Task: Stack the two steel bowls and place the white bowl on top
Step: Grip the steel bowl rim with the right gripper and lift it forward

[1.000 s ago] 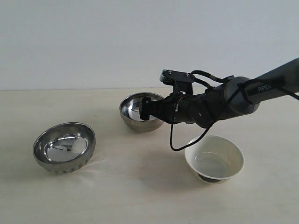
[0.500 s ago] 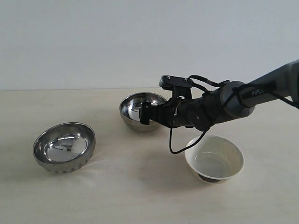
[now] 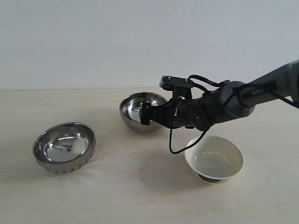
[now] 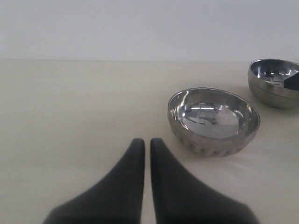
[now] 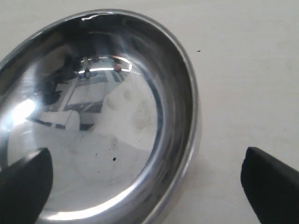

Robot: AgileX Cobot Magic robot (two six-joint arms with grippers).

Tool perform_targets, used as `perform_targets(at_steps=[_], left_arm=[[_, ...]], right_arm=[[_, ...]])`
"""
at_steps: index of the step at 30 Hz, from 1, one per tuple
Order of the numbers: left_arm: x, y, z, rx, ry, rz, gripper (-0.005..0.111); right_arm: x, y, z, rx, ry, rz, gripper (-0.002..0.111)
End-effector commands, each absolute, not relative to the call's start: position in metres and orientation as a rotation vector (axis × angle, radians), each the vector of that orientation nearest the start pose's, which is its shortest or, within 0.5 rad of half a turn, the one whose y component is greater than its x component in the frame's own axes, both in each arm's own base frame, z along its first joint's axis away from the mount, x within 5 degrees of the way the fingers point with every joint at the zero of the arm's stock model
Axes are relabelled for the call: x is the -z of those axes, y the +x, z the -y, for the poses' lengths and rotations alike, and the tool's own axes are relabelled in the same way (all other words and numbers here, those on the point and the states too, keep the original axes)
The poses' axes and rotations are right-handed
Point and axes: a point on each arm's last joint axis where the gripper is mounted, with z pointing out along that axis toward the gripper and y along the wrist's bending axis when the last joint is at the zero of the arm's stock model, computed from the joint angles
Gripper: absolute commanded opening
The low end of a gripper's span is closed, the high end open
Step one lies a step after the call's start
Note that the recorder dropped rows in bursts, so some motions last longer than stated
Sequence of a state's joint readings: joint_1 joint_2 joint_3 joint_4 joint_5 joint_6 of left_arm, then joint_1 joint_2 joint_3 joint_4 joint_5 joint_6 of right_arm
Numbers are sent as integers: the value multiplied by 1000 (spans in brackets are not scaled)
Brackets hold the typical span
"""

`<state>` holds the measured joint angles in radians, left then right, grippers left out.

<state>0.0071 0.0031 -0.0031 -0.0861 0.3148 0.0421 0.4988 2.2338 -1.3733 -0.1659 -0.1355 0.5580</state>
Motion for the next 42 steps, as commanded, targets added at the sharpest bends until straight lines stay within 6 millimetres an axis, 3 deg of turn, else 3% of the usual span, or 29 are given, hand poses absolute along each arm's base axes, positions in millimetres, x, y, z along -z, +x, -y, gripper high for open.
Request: perform_targets(at_steps=[1, 10, 16, 24, 27, 33, 42], left_arm=[[-185, 54, 2, 54, -23, -1790, 4], [-185, 54, 2, 54, -23, -1790, 4], [-185, 54, 2, 54, -23, -1790, 4], [-185, 54, 2, 54, -23, -1790, 4], [-185, 54, 2, 54, -23, -1790, 4], [-185, 54, 2, 54, -23, -1790, 4], [-185, 54, 2, 54, -23, -1790, 4]], right_arm=[[-108, 413, -228, -513, -120, -2268, 88], [-107, 413, -228, -530, -82, -2275, 0], [-112, 411, -226, -516, -67, -2302, 0], [-180, 390, -208, -285, -291, -2406, 0], [-193, 378, -205, -275, -367, -2492, 0], [-195, 347, -225, -633, -721, -2604, 0], [-170, 322, -231, -626, -898, -2644, 0]])
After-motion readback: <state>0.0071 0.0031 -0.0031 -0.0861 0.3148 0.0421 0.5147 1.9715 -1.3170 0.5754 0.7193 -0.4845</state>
